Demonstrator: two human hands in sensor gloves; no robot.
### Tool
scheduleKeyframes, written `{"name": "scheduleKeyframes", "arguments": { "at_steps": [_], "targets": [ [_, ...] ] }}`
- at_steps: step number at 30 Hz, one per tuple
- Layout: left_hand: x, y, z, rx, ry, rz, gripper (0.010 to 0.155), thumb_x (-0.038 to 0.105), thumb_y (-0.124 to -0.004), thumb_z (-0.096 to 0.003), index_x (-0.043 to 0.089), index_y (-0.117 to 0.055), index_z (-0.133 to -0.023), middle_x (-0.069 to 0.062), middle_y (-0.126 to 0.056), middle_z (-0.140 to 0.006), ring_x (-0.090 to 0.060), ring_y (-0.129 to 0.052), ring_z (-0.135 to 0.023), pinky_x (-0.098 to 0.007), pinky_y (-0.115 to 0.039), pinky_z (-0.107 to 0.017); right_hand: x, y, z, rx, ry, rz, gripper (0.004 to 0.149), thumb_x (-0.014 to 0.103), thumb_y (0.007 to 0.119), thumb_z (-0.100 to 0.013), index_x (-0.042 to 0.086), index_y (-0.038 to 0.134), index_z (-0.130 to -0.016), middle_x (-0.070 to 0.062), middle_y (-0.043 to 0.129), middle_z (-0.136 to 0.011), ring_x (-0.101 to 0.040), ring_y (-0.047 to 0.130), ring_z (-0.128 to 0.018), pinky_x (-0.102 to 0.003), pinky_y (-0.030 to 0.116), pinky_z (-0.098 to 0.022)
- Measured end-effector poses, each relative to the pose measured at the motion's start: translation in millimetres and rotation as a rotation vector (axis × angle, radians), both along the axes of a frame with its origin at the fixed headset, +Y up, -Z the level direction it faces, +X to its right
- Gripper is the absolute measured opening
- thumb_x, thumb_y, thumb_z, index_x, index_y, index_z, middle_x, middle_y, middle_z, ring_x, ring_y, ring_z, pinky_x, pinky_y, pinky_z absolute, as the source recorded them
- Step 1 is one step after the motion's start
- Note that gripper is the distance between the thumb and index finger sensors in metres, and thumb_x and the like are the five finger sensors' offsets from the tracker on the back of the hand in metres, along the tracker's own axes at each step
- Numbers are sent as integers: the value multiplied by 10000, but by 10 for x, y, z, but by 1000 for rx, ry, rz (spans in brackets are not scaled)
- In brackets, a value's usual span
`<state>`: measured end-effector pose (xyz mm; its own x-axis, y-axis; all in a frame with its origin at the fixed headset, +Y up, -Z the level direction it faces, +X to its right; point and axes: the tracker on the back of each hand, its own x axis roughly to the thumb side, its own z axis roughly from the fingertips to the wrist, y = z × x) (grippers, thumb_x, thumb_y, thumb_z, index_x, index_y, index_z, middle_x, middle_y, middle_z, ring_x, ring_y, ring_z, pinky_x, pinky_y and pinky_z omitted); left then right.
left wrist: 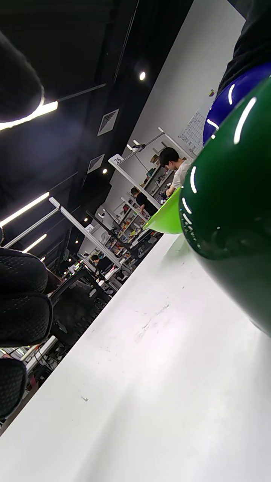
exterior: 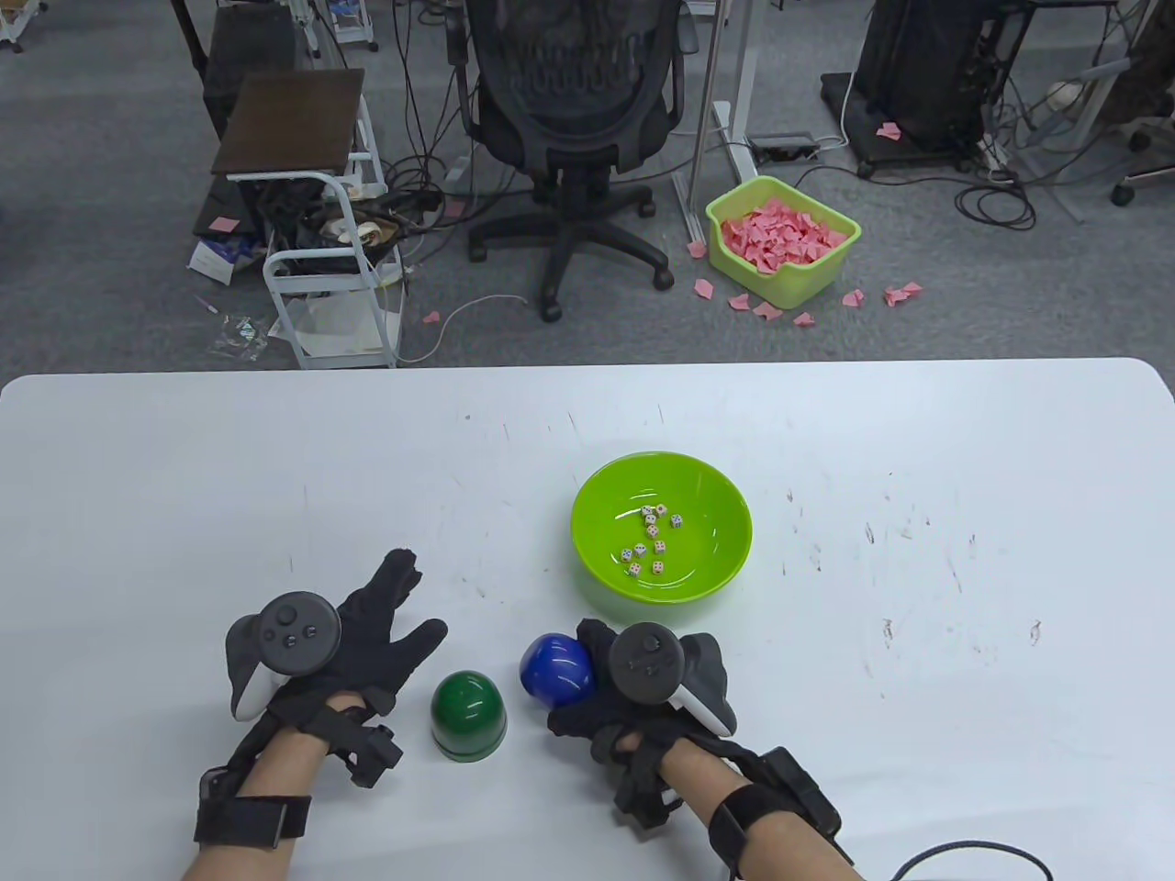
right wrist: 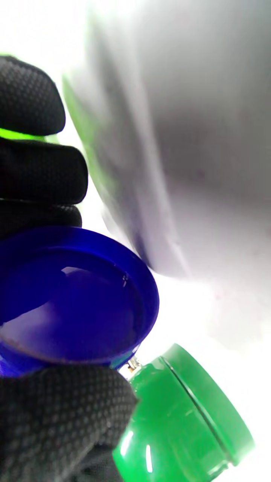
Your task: Pour dice into bowl
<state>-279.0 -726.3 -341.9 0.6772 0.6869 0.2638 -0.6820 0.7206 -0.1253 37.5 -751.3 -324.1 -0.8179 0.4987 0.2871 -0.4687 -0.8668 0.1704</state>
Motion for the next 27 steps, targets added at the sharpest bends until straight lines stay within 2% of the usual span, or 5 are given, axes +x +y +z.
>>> {"name": "scheduleKeyframes", "arguments": {
  "at_steps": [11,14,17,20,27],
  "targets": [
    [-9,5,2,-24,1,-1,906,684,-697,-449,230,-299,-1125,-148,-555,-1148,-425,-626,-1037,-663,-536,-757,48,12,13,-37,11,69,1015,487,1002,-296,10,481,-1025,-265,704,-1010,-522,788,-775,-717,646,-584],
    [-9,4,-1,-27,0,-2,907,682,-700,-449,229,-300,-1125,-147,-557,-1148,-425,-624,-1038,-664,-535,-756,76,-22,16,-40,23,103,1079,490,1004,-291,-4,417,-1049,-275,704,-1001,-515,787,-767,-725,633,-587],
    [-9,3,-3,-31,-1,-4,906,683,-700,-449,231,-299,-1124,-144,-554,-1150,-426,-621,-1038,-665,-530,-758,92,-43,13,-51,26,117,1030,497,1007,-283,24,485,-1035,-272,703,-995,-507,763,-772,-743,599,-595],
    [-11,0,-4,-39,-2,-6,909,684,-701,-448,230,-298,-1125,-146,-552,-1150,-427,-615,-1041,-667,-527,-758,107,-31,13,-52,24,152,1017,514,1010,-268,43,519,-1023,-256,699,-1009,-563,675,-846,-769,554,-602],
    [-12,0,-6,-52,-3,-6,911,684,-703,-448,231,-295,-1125,-146,-546,-1153,-432,-602,-1045,-669,-517,-759,244,-132,-6,-138,-24,137,1001,507,1024,-241,119,540,-1027,-307,453,-1120,-657,394,-940,-832,372,-601]
  ]
}}
